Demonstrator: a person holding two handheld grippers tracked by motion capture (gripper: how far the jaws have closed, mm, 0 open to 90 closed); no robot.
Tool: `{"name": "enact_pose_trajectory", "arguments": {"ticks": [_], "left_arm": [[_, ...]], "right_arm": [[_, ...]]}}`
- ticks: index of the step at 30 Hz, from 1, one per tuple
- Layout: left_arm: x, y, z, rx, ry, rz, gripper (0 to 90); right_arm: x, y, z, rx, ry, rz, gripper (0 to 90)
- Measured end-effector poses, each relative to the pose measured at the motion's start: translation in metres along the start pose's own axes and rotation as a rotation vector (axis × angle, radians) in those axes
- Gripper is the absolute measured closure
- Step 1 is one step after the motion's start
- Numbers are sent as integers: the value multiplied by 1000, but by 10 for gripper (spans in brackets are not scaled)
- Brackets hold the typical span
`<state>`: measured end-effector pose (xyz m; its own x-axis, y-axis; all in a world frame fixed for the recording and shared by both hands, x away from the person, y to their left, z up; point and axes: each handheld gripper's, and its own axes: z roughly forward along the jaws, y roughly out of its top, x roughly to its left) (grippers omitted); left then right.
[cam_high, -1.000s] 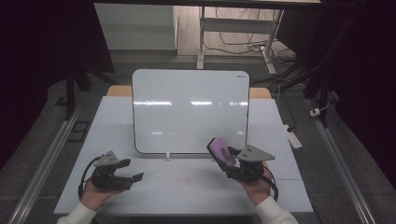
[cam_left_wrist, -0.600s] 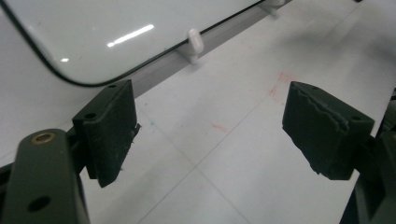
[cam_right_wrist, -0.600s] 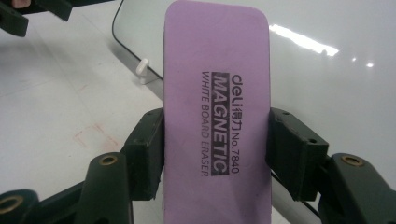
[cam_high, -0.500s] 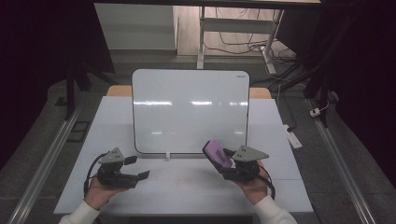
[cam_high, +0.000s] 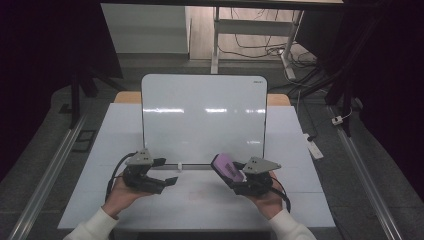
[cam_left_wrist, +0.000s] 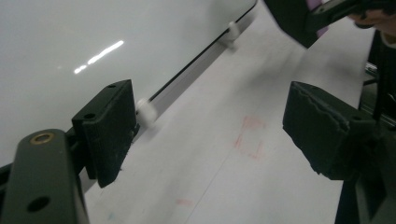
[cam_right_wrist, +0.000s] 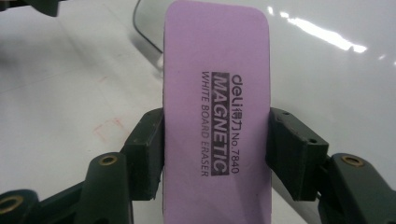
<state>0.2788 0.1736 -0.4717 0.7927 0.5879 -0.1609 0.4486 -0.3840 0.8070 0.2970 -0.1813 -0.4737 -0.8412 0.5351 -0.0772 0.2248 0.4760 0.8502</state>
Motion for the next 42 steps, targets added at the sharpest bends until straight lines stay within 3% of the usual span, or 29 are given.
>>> {"name": "enact_pose_trajectory", "arguments": {"ticks": [12,24,29,33,39,42], "left_arm": [[-12,30,32,39,-112,95,180],[-17,44,55,88,-252,129,211],[-19,44,61,104,-294,135,253],[-21,43,61,109,-332,153,352],[-20,44,59,84,-333,110,394],[-17,45,57,53,-344,44,398]], "right_arm": [[7,2,15,44,105,-54,405],[13,4,20,40,225,-101,405],[17,4,21,47,279,-134,405],[18,5,22,49,298,-149,404],[17,6,21,39,300,-125,389],[20,9,18,6,243,-121,346]]}}
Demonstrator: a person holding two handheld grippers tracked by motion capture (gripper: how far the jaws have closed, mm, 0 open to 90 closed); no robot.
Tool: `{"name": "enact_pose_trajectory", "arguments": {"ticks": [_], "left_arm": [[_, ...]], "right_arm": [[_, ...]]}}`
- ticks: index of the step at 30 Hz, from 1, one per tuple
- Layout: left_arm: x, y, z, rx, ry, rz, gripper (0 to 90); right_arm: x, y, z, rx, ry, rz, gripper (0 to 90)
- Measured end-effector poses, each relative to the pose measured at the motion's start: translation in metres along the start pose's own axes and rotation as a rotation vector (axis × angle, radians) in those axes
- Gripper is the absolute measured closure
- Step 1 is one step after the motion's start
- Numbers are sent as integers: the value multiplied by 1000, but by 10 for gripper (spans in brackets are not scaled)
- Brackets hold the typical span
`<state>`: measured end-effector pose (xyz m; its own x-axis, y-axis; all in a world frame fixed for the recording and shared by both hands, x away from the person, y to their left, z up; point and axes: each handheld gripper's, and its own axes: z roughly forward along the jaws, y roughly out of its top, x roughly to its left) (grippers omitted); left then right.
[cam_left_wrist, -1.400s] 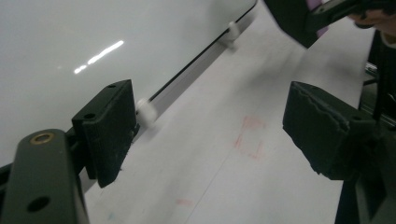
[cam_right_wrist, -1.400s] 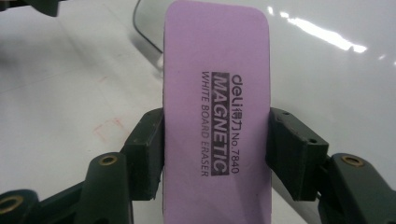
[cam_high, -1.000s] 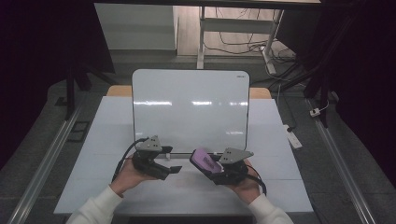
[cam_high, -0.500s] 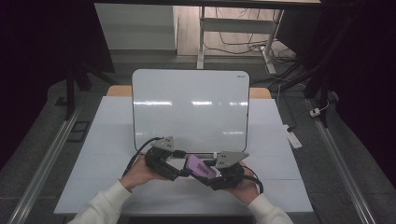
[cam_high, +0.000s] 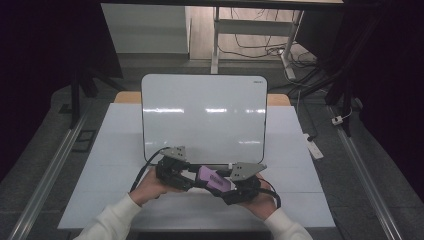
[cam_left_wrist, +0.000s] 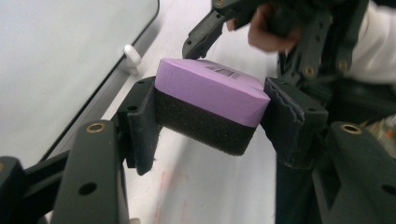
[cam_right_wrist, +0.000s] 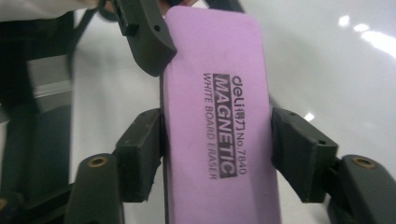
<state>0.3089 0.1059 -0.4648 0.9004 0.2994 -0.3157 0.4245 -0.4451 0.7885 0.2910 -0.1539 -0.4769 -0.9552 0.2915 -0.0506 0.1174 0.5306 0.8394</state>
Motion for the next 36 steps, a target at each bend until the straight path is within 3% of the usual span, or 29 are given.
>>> {"name": "enact_pose_trajectory", "arguments": {"ticks": [3,6,12,15,20,24,29,33,34,36], "left_arm": [[0,1,-4,-25,43,-45,398],[3,1,-8,-58,55,-83,398],[9,1,-10,-98,80,-177,398],[10,2,-8,-102,90,-201,398],[9,4,0,-94,80,-222,397],[9,5,1,-110,71,-242,397],[10,5,3,-108,68,-258,396],[10,4,3,-113,70,-260,395],[10,4,2,-116,77,-250,404],[10,3,2,-121,87,-235,373]], "right_arm": [[7,5,-3,-12,-102,-38,317],[9,5,-8,-33,-187,-63,319],[13,7,-15,-48,-272,-98,368],[18,8,-12,-29,-310,-130,384],[24,10,-3,5,-383,-176,424],[27,9,1,34,-394,-203,444],[30,8,7,76,-446,-247,496],[32,7,8,90,-482,-281,571],[33,7,8,89,-484,-293,618],[33,7,7,78,-491,-289,625]]}}
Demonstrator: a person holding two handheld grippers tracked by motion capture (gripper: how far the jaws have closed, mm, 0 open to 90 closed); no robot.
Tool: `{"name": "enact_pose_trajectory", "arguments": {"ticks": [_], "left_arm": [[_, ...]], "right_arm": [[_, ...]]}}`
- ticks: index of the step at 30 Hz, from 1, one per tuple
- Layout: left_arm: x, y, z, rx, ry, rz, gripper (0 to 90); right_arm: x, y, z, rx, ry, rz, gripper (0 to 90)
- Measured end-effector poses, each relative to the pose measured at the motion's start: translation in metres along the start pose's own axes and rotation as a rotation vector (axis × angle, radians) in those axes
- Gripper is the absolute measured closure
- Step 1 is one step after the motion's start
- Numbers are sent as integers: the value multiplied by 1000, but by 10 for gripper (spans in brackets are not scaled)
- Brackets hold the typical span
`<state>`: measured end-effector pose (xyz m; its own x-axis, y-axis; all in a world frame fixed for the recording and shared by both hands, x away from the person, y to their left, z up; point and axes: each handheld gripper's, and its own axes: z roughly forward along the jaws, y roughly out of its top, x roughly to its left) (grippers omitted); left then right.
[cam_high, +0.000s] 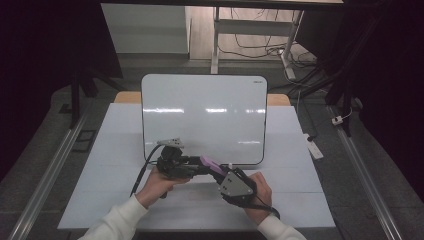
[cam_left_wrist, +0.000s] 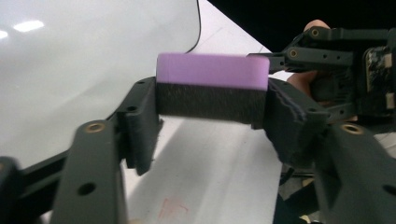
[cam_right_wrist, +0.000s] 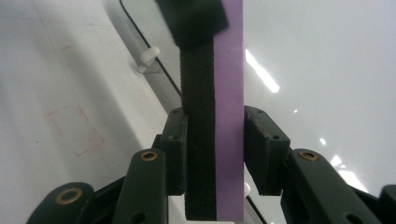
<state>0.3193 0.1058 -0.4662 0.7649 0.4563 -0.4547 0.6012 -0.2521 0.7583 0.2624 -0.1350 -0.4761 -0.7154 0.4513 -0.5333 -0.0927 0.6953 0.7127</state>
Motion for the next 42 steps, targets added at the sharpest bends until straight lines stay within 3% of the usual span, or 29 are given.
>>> {"name": "enact_pose_trajectory", "arguments": {"ticks": [3,7,9,12,16,19,25,31,37,42], "left_arm": [[-2,-1,-1,-6,27,35,299],[-9,-4,-9,-30,74,81,204],[-13,-8,-17,-33,101,113,195],[-14,-19,-32,-26,155,145,191],[-9,-39,-54,-31,226,132,189],[-5,-55,-72,-38,278,116,187],[2,-86,-107,-52,367,74,187],[14,-109,-131,-70,420,6,185],[23,-115,-138,-87,436,-31,184],[23,-116,-138,-85,433,-32,183]], "right_arm": [[-4,-1,-1,-2,-7,22,631],[-16,-3,-5,-21,-22,102,632],[-27,-4,-8,-32,-48,169,632],[-52,-6,-14,-45,-105,312,632],[-86,-11,-18,-52,-180,450,631],[-108,-8,-19,-58,-216,518,631],[-139,13,-19,-29,-313,533,630],[-168,29,-5,45,-346,568,628],[-183,38,13,95,-412,541,626],[-191,36,24,117,-417,557,622]]}}
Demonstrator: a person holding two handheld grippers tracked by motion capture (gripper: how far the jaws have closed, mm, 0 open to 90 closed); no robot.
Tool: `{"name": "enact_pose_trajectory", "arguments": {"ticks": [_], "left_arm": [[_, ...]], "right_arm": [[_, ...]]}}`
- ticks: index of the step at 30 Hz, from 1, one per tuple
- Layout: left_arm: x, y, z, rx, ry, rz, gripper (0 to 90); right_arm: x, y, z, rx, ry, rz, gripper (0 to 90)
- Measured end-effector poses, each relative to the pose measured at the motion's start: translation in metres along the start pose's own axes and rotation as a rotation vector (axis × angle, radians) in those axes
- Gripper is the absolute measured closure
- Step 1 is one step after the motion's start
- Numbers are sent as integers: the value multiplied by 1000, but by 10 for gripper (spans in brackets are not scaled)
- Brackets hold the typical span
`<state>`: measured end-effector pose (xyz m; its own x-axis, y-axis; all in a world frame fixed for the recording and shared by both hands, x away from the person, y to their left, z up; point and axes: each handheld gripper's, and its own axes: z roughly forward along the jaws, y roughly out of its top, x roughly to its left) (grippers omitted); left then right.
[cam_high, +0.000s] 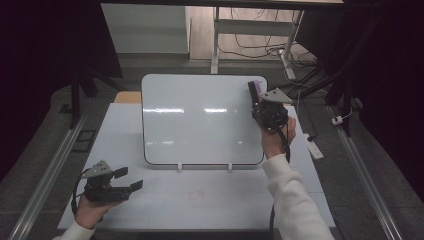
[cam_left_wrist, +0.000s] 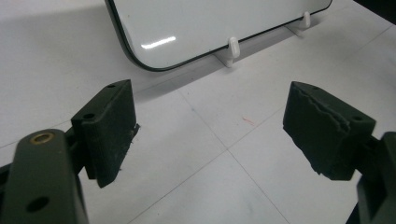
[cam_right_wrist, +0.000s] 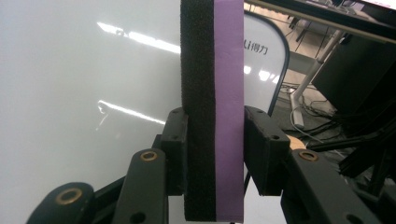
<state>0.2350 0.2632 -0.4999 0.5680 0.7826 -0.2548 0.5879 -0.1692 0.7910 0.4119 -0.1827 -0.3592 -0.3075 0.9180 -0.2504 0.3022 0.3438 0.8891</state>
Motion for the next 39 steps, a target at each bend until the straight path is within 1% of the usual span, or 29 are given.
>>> {"name": "enact_pose_trajectory", "arguments": {"ticks": [2,5,8,9,11,12,14,15,16,18,20,22,24,26,31,35,37,39], "left_arm": [[0,0,0,1,0,-3,183],[1,0,1,1,-2,-7,183],[1,-1,2,2,-2,-9,183],[1,-1,2,2,-3,-11,183],[1,-1,2,3,-5,-12,183],[1,-1,2,3,-5,-12,183],[1,-2,2,3,-4,-14,182],[1,-2,2,3,-4,-13,182],[1,-2,2,2,-3,-14,183],[2,-2,2,1,-1,-15,183],[3,-3,2,-1,-2,-15,182],[2,-3,2,-1,-2,-13,182],[2,-2,1,-4,-6,-9,181],[1,-2,1,-5,-9,-3,181],[-1,-1,4,3,-13,1,181],[-2,1,6,8,-13,8,181],[-3,1,6,10,-14,12,181],[-3,1,7,11,-12,12,181]], "right_arm": [[-2,-1,5,7,7,5,618],[-5,-2,8,-8,26,26,612],[-6,-3,9,-14,31,22,596],[-7,-3,9,-16,31,21,570],[-9,-4,9,-27,61,30,509],[-9,-4,9,-36,68,32,495],[-10,-5,6,-62,87,28,463],[-10,-5,4,-69,88,29,434],[-11,-5,1,-82,100,29,402],[-13,-9,-7,-112,131,30,388],[-14,-14,-16,-121,159,26,374],[-17,-23,-24,-121,207,33,361],[-21,-35,-33,-121,236,30,350],[-24,-48,-43,-127,266,33,347],[-29,-85,-62,-103,379,31,342],[-29,-111,-75,-91,437,23,342],[-30,-123,-80,-73,447,10,342],[-32,-136,-83,-64,463,11,342]]}}
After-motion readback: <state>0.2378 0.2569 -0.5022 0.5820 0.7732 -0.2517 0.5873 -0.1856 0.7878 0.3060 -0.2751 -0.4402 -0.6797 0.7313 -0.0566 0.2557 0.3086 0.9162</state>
